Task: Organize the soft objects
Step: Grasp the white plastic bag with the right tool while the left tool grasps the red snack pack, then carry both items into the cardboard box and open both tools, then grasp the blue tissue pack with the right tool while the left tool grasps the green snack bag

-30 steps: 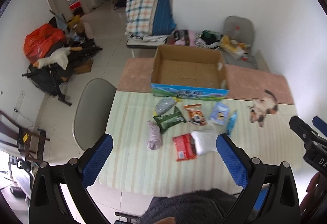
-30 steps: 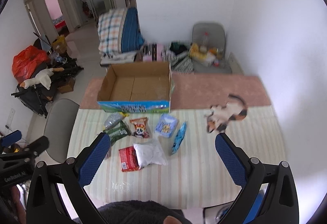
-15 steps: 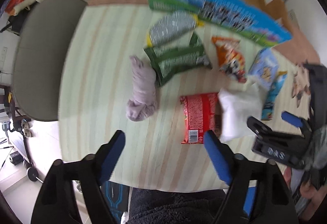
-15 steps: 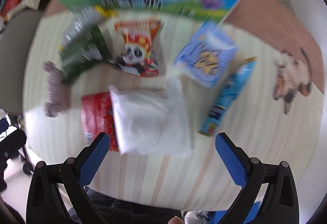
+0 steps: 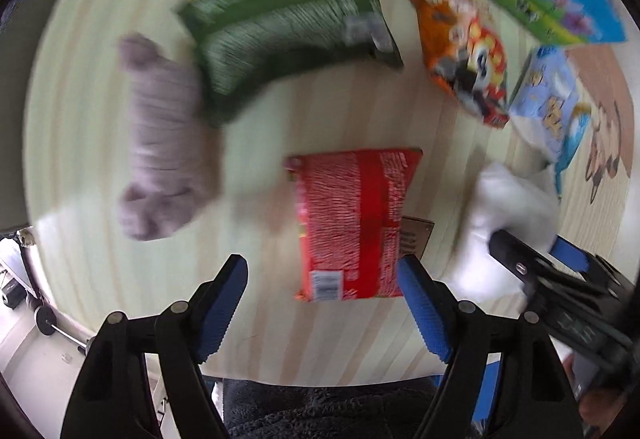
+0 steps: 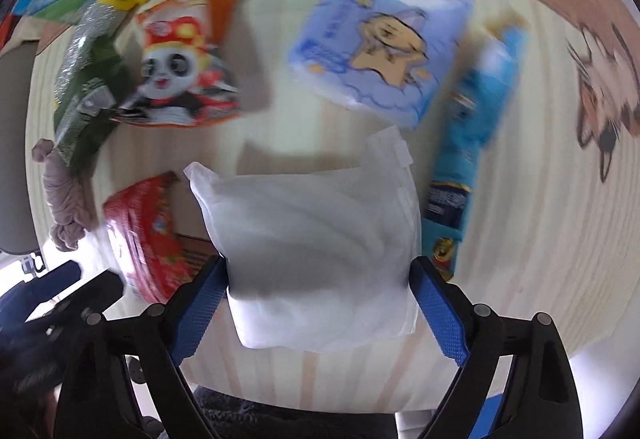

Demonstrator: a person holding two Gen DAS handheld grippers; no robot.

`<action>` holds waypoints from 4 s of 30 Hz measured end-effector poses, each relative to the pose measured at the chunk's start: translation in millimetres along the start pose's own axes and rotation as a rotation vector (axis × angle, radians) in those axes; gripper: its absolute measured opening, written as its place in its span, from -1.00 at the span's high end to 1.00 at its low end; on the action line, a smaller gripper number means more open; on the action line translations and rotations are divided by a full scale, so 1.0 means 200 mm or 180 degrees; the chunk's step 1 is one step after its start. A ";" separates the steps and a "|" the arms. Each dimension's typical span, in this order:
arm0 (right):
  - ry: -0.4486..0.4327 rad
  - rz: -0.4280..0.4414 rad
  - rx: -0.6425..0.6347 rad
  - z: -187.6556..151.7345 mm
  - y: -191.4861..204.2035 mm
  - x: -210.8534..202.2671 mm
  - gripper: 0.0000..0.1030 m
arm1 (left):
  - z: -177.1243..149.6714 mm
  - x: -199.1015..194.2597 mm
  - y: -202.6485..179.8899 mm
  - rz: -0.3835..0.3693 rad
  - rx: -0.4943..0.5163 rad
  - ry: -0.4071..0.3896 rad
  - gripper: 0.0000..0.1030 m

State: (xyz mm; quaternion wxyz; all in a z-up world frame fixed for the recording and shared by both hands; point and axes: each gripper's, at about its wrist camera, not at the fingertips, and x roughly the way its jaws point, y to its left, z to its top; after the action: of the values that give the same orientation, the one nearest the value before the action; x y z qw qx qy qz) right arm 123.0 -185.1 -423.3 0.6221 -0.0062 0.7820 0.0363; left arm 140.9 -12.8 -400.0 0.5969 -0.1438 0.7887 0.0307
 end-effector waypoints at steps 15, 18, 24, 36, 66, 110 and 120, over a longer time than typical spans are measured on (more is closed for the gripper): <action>-0.0042 0.0314 0.0022 -0.14 -0.05 -0.24 -0.36 | -0.15 -0.07 -0.18 0.0194 0.0121 -0.0362 0.19; -0.0109 0.0491 0.0029 -0.17 -0.08 -0.35 -0.36 | -0.23 -0.21 -0.19 0.0152 0.0142 -0.0536 0.19; -0.0525 0.0933 0.0033 -0.20 -0.11 -0.85 -0.35 | -0.23 -0.76 -0.28 -0.0077 0.0322 -0.0995 0.19; -0.1173 0.0579 0.0062 0.75 0.15 -1.48 -0.35 | 0.91 -1.07 -0.45 -0.0097 0.0940 -0.0903 0.19; -0.0483 0.0041 -0.0015 1.77 0.21 -0.85 -0.92 | 1.73 -0.73 -0.50 0.0039 0.0734 -0.0228 -0.84; -0.0171 0.0445 0.0891 0.55 -0.25 -0.27 -0.96 | 0.45 -0.01 -0.22 0.1284 0.1666 -0.0324 0.20; -0.0146 -0.0006 0.0784 0.55 -0.25 -0.21 0.18 | 0.63 -0.08 0.13 -0.0269 0.0258 0.0192 0.19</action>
State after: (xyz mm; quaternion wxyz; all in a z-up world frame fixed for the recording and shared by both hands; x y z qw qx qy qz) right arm 242.4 -228.4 -410.4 0.6359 0.0705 0.7661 -0.0605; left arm 255.0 42.6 -423.4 0.5790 -0.1536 0.8001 -0.0309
